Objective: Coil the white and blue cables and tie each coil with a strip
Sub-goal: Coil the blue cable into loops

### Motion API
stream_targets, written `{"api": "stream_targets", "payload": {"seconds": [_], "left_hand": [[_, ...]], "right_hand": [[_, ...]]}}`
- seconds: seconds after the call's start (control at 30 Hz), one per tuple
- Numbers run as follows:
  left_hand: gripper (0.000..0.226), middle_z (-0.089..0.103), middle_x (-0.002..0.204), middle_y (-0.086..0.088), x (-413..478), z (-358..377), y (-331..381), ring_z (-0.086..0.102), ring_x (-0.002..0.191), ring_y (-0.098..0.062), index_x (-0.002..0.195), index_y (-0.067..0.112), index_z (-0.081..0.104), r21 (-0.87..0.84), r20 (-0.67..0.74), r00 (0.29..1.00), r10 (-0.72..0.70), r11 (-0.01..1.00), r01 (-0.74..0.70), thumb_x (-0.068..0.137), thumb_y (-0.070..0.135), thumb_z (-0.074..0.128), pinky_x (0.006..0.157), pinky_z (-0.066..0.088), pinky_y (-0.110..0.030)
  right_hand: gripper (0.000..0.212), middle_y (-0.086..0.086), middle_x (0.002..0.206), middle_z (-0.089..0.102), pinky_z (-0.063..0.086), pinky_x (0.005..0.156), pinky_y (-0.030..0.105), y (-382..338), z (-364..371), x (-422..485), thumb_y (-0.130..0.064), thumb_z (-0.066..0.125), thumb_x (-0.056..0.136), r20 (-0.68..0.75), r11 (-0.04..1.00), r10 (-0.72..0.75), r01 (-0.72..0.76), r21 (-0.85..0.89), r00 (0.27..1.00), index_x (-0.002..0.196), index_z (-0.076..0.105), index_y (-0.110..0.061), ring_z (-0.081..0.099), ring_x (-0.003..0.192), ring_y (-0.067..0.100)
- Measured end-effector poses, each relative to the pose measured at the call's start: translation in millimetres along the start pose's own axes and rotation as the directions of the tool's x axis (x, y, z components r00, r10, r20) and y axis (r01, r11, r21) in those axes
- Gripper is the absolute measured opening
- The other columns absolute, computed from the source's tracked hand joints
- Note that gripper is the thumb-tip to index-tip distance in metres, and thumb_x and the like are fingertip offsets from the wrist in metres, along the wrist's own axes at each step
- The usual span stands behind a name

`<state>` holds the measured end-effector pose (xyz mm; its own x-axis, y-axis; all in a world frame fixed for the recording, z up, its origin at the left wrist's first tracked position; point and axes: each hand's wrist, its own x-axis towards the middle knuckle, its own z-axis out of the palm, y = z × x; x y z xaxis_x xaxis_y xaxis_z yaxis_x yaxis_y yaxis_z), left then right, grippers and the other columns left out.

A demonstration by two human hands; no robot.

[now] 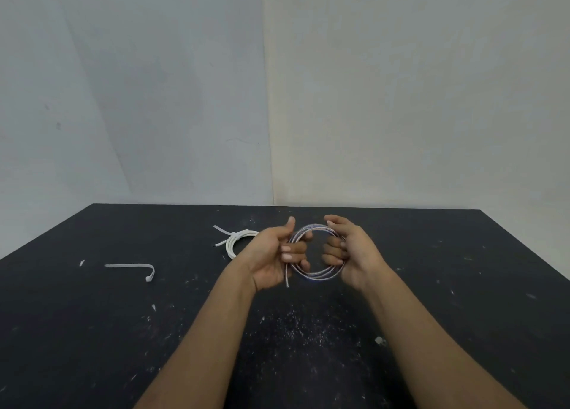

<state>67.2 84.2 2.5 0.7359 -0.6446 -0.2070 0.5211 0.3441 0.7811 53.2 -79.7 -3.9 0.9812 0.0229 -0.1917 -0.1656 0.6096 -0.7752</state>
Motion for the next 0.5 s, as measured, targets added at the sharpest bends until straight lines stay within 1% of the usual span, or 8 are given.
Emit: {"api": "stream_targets", "payload": {"seconds": [0.07,0.1,0.13,0.2,0.3,0.37,0.43,0.5], "left_hand": [[0.038,0.039,0.052,0.004,-0.1,2.4,-0.5,0.039,0.042,-0.008,0.087,0.004,0.062,0.001,0.02,1.0,-0.005,1.0,0.005,0.102,0.032,0.04,0.063,0.053,-0.031],[0.037,0.041,0.055,0.004,-0.8,2.7,-0.5,0.041,0.044,-0.008,0.09,0.003,0.064,-0.021,0.044,0.999,-0.01,1.0,0.011,0.102,0.027,0.039,0.065,0.053,-0.031],[0.038,0.04,0.055,0.004,-1.5,2.7,-0.4,0.039,0.044,-0.008,0.093,0.001,0.067,-0.053,0.064,0.998,-0.013,0.998,0.016,0.102,0.023,0.037,0.063,0.052,-0.029],[0.034,0.034,0.05,0.006,-1.2,2.6,-0.6,0.032,0.04,-0.006,0.093,0.0,0.065,-0.127,0.07,0.998,0.006,0.992,0.003,0.099,0.016,0.035,0.052,0.042,-0.023],[0.022,0.025,0.043,0.009,1.0,3.0,-0.8,0.023,0.034,-0.005,0.075,0.008,0.051,-0.218,-0.041,0.995,0.092,0.971,-0.099,0.091,0.011,0.036,0.042,0.023,-0.02],[0.025,0.023,0.041,0.01,1.4,2.4,0.1,0.021,0.031,-0.005,0.069,0.009,0.048,-0.251,-0.118,0.983,0.142,0.953,-0.168,0.091,0.011,0.035,0.039,0.02,-0.02],[0.027,0.024,0.04,0.01,2.2,2.9,0.4,0.022,0.03,-0.005,0.068,0.009,0.048,-0.28,-0.171,0.968,0.183,0.933,-0.226,0.092,0.012,0.035,0.038,0.022,-0.02],[0.031,0.023,0.039,0.009,5.3,5.7,-2.2,0.022,0.029,-0.005,0.067,0.01,0.047,-0.31,-0.218,0.951,0.22,0.908,-0.281,0.095,0.014,0.035,0.036,0.022,-0.019]], "right_hand": [[0.016,-0.004,0.043,0.026,0.017,0.033,0.016,0.7,3.0,-0.7,-0.009,0.041,0.102,-0.017,0.993,-0.047,0.045,-0.106,0.999,0.097,0.056,-0.012,0.019,0.032,0.007],[0.015,-0.004,0.044,0.026,0.017,0.033,0.016,-0.1,4.5,-0.6,-0.009,0.042,0.102,-0.021,0.987,-0.06,0.056,-0.15,0.998,0.098,0.056,-0.012,0.019,0.032,0.007],[0.013,-0.003,0.045,0.027,0.018,0.033,0.016,-1.6,5.6,-0.5,-0.01,0.043,0.101,-0.023,0.984,-0.066,0.061,-0.17,0.998,0.098,0.056,-0.012,0.019,0.033,0.007],[0.008,-0.004,0.046,0.028,0.019,0.033,0.017,-5.1,6.9,0.3,-0.012,0.049,0.1,-0.009,0.993,-0.045,0.044,-0.111,0.999,0.093,0.052,-0.014,0.021,0.032,0.007],[0.013,-0.004,0.049,0.03,0.024,0.034,0.018,-7.7,8.5,-1.3,-0.017,0.053,0.099,0.037,0.998,0.037,-0.039,0.057,0.999,0.088,0.045,-0.018,0.026,0.034,0.006],[0.013,-0.004,0.051,0.031,0.028,0.036,0.018,-8.2,8.3,-3.4,-0.019,0.052,0.099,0.056,0.995,0.051,-0.055,0.088,0.997,0.088,0.044,-0.018,0.028,0.036,0.006],[0.011,-0.003,0.052,0.033,0.031,0.038,0.019,-10.0,8.8,-4.3,-0.019,0.052,0.099,0.064,0.992,0.052,-0.059,0.115,0.997,0.091,0.045,-0.017,0.03,0.038,0.007],[0.01,-0.004,0.052,0.036,0.038,0.045,0.022,-10.4,11.6,-4.3,-0.018,0.051,0.099,0.05,0.991,0.037,-0.043,0.126,0.998,0.091,0.048,-0.017,0.035,0.041,0.009]]}}
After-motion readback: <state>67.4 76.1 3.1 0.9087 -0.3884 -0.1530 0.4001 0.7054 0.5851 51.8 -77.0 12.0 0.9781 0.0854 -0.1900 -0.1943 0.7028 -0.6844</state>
